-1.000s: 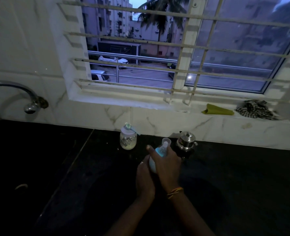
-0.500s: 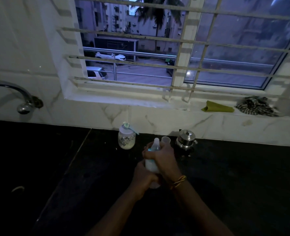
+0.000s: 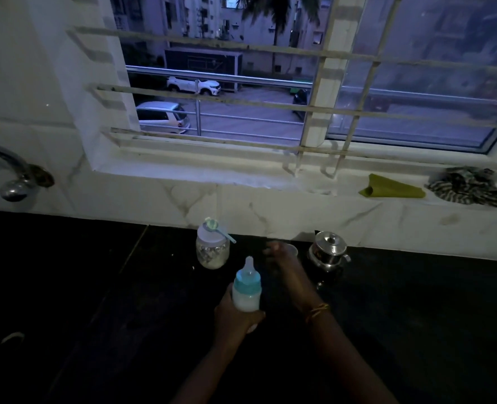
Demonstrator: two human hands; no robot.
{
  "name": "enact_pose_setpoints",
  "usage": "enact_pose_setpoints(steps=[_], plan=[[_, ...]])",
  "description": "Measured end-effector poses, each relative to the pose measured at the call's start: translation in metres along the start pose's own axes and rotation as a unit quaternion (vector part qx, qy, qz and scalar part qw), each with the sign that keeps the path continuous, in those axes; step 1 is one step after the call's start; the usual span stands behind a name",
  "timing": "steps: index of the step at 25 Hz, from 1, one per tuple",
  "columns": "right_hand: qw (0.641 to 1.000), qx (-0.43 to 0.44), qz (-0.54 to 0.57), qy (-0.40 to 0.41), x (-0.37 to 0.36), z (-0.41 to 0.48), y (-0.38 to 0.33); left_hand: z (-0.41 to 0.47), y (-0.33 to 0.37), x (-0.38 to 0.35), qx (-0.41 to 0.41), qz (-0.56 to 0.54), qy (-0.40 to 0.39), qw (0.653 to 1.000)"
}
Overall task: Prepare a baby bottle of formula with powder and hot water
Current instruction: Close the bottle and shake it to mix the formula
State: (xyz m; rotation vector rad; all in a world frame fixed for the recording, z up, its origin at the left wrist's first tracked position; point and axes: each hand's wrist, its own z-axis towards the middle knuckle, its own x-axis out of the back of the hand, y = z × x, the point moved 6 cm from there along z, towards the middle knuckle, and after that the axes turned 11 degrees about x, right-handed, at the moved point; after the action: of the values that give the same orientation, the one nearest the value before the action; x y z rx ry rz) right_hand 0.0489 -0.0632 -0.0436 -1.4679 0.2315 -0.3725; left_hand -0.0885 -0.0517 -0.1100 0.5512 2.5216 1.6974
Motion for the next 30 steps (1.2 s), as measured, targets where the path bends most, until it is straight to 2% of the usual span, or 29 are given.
enact_pose_setpoints(steps=[1, 2, 3, 4, 5, 7, 8, 9, 10, 11, 12, 13, 14, 15, 16, 17, 20, 22, 30], plan=[[0.978, 0.026, -0.206, 0.005, 0.024, 0.025, 0.012, 0.007, -0.004, 0.002, 0.006, -0.022, -0.007, 1.000], [0.897, 0.036, -0.439, -0.039, 0.039, 0.051, 0.030, 0.015, -0.009, 0.002, 0.010, -0.035, -0.015, 0.999], [0.793, 0.039, -0.600, -0.099, 0.047, 0.072, 0.050, 0.022, -0.014, 0.001, 0.010, -0.047, -0.027, 0.998], [0.715, 0.039, -0.681, -0.153, 0.049, 0.089, 0.072, 0.028, -0.019, 0.001, 0.008, -0.053, -0.041, 0.998], [0.673, 0.036, -0.711, -0.200, 0.049, 0.102, 0.089, 0.033, -0.022, -0.001, 0.002, -0.055, -0.057, 0.997], [0.632, 0.010, -0.728, -0.266, 0.046, 0.114, 0.105, 0.040, -0.025, -0.001, -0.005, -0.050, -0.073, 0.996], [0.625, 0.007, -0.729, -0.278, 0.045, 0.117, 0.103, 0.043, -0.024, 0.000, -0.010, -0.049, -0.074, 0.996], [0.632, 0.016, -0.725, -0.273, 0.043, 0.119, 0.097, 0.045, -0.025, 0.001, -0.014, -0.051, -0.071, 0.996], [0.671, 0.033, -0.702, -0.236, 0.041, 0.120, 0.085, 0.046, -0.025, 0.003, -0.021, -0.049, -0.066, 0.996], [0.740, 0.058, -0.649, -0.167, 0.040, 0.118, 0.066, 0.047, -0.022, 0.004, -0.031, -0.046, -0.063, 0.996], [0.829, 0.073, -0.547, -0.085, 0.039, 0.110, 0.044, 0.045, -0.020, 0.004, -0.037, -0.042, -0.059, 0.997], [0.918, 0.069, -0.389, -0.018, 0.038, 0.097, 0.022, 0.042, -0.017, 0.005, -0.041, -0.038, -0.053, 0.997], [0.979, 0.070, -0.194, 0.004, 0.030, 0.082, 0.001, 0.038, -0.013, 0.006, -0.045, -0.040, -0.047, 0.997], [0.997, 0.077, -0.018, -0.010, 0.018, 0.065, -0.021, 0.034, -0.011, 0.007, -0.046, -0.040, -0.039, 0.997], [0.992, 0.088, 0.085, -0.039, 0.006, 0.048, -0.038, 0.029, -0.009, 0.008, -0.050, -0.038, -0.033, 0.997], [0.985, 0.108, 0.114, -0.073, -0.004, 0.030, -0.054, 0.023, -0.006, 0.010, -0.055, -0.034, -0.028, 0.998], [0.974, 0.173, 0.013, -0.146, -0.027, -0.011, -0.073, 0.003, 0.001, 0.013, -0.073, -0.039, -0.030, 0.996], [0.969, 0.173, -0.032, -0.174, -0.032, -0.028, -0.071, -0.010, 0.007, 0.015, -0.083, -0.050, -0.040, 0.994], [0.952, 0.219, -0.129, -0.171, -0.033, -0.071, -0.091, -0.045, 0.019, 0.024, -0.112, -0.064, -0.073, 0.989]])
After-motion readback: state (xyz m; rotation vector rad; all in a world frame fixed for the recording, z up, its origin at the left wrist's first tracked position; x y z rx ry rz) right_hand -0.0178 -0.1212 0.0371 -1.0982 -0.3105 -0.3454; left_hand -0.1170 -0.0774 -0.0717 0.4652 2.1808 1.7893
